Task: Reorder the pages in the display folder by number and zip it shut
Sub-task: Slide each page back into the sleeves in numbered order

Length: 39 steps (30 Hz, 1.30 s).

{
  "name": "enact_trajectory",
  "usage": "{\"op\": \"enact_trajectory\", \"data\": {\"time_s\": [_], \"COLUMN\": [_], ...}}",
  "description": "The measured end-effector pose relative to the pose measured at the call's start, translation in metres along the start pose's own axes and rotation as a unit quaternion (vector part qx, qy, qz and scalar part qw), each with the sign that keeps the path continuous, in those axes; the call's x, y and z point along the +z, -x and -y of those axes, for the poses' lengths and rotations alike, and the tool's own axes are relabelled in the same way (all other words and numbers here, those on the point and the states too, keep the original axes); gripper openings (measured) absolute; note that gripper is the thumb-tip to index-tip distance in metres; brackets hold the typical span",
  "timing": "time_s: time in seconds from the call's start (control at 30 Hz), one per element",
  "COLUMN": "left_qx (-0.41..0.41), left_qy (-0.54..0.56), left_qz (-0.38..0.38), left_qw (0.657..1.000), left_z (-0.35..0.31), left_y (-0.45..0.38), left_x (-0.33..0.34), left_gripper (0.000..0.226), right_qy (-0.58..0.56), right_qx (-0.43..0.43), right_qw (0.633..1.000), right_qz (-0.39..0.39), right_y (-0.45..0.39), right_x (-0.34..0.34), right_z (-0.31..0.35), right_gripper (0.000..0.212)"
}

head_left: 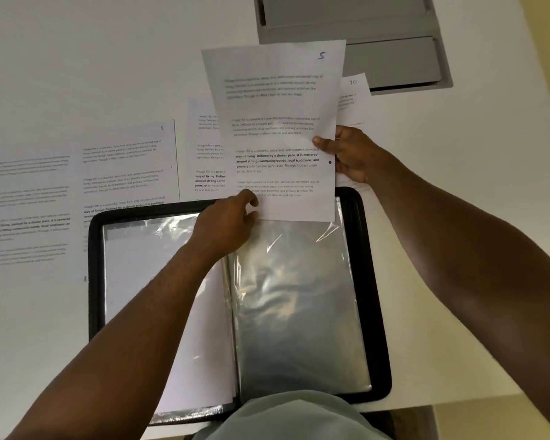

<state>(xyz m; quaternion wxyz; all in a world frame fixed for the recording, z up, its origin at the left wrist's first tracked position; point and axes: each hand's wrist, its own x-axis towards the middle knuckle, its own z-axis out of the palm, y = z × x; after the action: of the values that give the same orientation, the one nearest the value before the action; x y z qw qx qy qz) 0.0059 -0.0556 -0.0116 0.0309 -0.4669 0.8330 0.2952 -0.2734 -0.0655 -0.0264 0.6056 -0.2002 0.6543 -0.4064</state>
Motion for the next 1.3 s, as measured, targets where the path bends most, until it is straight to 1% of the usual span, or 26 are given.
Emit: {"op": "enact_trajectory", "data": {"time_s": [0.07,0.13,0.27,0.4,0.47,0.57,0.63,0.67,0.73,0.83,0.97,1.03,1.1,1.17,1.3], "left_qx": [-0.008,-0.017,-0.023,-0.012,-0.008,0.006,0.004,0.0,-0.013,-0.024,-0.041,-0.032,-0.021,-0.011,-0.016], "left_qy": [0.0,-0.016,-0.035,-0.01,0.0,-0.004,0.001,0.007,0.017,0.029,0.072,0.074,0.078,0.081,0.103], "left_qz": [0.018,0.038,0.066,0.05,0.05,0.059,0.07,0.076,0.085,0.094,0.114,0.128,0.134,0.142,0.134], "left_qw": [1.0,0.999,0.997,0.999,0.999,0.998,0.998,0.997,0.996,0.995,0.99,0.989,0.988,0.986,0.985], "left_z": [0.004,0.009,0.019,0.021,0.019,0.016,0.016,0.017,0.019,0.015,0.004,-0.003,-0.009,-0.013,-0.013], "left_y": [0.0,0.0,-0.003,-0.006,-0.008,-0.011,-0.014,-0.015,-0.016,-0.017,-0.019,-0.021,-0.023,-0.024,-0.026], "left_x": [-0.004,-0.008,-0.016,-0.018,-0.016,-0.012,-0.01,-0.009,-0.009,-0.009,-0.007,-0.005,-0.004,-0.001,0.001], "left_gripper": [0.026,0.028,0.018,0.008,0.008,0.008,0.01,0.01,0.011,0.016,0.018,0.018,0.016,0.013,0.011], "right_qy": [0.016,0.026,0.044,0.073,0.088,0.104,0.11,0.11,0.092,0.039,0.012,0.003,-0.001,0.017,0.146], "right_qx": [0.004,0.005,-0.002,0.001,0.003,0.013,0.019,0.019,0.012,0.01,0.03,0.044,0.065,0.091,0.137], "right_qw": [1.0,1.0,0.999,0.996,0.994,0.991,0.99,0.99,0.993,0.998,0.998,0.997,0.993,0.986,0.963], "right_qz": [-0.001,0.002,0.017,0.047,0.057,0.079,0.087,0.083,0.067,0.04,0.049,0.07,0.101,0.137,0.183], "right_y": [-0.002,-0.004,-0.007,-0.009,-0.011,-0.012,-0.012,-0.012,-0.012,-0.01,-0.004,-0.003,-0.002,-0.002,-0.002], "right_x": [-0.006,-0.011,-0.012,-0.009,-0.01,-0.007,-0.003,0.0,0.006,0.014,0.014,0.008,0.0,-0.008,-0.016], "right_z": [0.003,0.005,0.011,0.015,0.018,0.02,0.018,0.017,0.01,-0.003,-0.014,-0.014,-0.011,-0.007,0.0], "right_gripper": [0.037,0.039,0.043,0.062,0.059,0.048,0.05,0.051,0.044,0.038,0.039,0.039,0.046,0.051,0.041]}}
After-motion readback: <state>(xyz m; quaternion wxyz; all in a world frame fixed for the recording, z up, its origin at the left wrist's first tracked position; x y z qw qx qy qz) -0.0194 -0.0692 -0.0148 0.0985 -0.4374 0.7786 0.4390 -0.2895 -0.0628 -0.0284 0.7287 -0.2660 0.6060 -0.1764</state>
